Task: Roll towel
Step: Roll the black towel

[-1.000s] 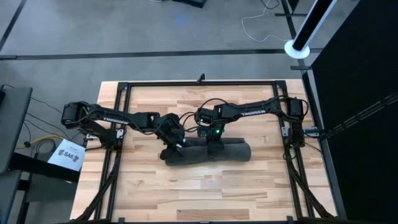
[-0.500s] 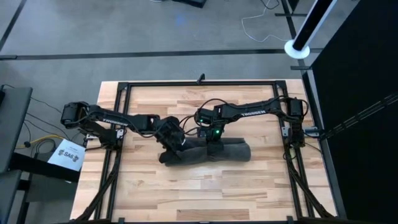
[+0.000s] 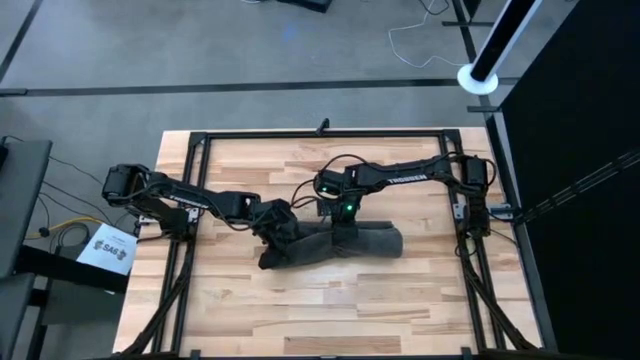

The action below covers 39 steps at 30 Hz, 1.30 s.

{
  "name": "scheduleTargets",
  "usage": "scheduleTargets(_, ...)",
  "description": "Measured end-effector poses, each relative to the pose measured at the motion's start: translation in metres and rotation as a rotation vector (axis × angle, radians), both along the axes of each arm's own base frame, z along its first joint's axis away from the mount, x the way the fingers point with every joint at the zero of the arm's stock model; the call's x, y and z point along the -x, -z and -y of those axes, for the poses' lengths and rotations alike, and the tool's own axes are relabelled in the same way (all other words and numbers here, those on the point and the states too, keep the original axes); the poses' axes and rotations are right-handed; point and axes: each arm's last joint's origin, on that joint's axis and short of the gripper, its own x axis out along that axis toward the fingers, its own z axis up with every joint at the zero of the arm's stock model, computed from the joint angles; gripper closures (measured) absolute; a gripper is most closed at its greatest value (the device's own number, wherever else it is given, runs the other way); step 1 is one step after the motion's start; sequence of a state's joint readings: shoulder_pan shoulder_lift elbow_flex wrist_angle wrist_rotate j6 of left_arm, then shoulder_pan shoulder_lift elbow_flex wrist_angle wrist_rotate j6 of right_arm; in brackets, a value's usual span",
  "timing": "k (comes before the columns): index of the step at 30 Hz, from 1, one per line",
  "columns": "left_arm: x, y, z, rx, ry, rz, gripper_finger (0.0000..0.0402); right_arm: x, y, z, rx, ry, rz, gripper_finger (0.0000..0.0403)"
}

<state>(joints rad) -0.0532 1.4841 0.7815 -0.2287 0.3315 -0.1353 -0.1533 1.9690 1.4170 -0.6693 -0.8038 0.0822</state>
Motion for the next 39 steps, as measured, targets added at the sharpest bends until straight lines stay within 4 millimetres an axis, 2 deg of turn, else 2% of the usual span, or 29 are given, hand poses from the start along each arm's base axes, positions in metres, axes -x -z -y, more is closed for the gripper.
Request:
scheduleTargets(4,0.003,0.002,-0.001,-0.028,-0.011,-0.034,0.0186,0.000,0.000,-0.003,0.000,-0.008,-0.001,0.0362)
scheduleTargets(11,0.004,0.003,-0.001,-0.034,-0.008,-0.043,0.0347,0.000,0.002,-0.015,0.097,-0.018,-0.030,0.0362)
scheduleTargets(13,0.004,0.003,-0.001,-0.037,-0.004,-0.040,0.0377,0.002,0.003,-0.020,0.114,-0.036,-0.040,0.0356)
scheduleTargets(20,0.007,0.005,-0.001,-0.039,-0.003,-0.080,0.0377,0.011,0.005,-0.049,0.141,-0.130,-0.131,0.0246)
scheduleTargets(24,0.009,0.006,-0.001,-0.042,-0.004,-0.109,0.0377,0.017,0.008,-0.071,0.268,-0.184,-0.184,0.0210)
scheduleTargets(30,0.010,0.007,-0.002,-0.044,-0.016,-0.119,0.0377,0.027,0.011,-0.106,0.448,-0.218,-0.258,0.0203)
scheduleTargets(39,0.010,0.007,-0.002,-0.039,-0.027,-0.128,0.0377,0.051,0.009,-0.139,0.575,-0.183,-0.445,0.0204)
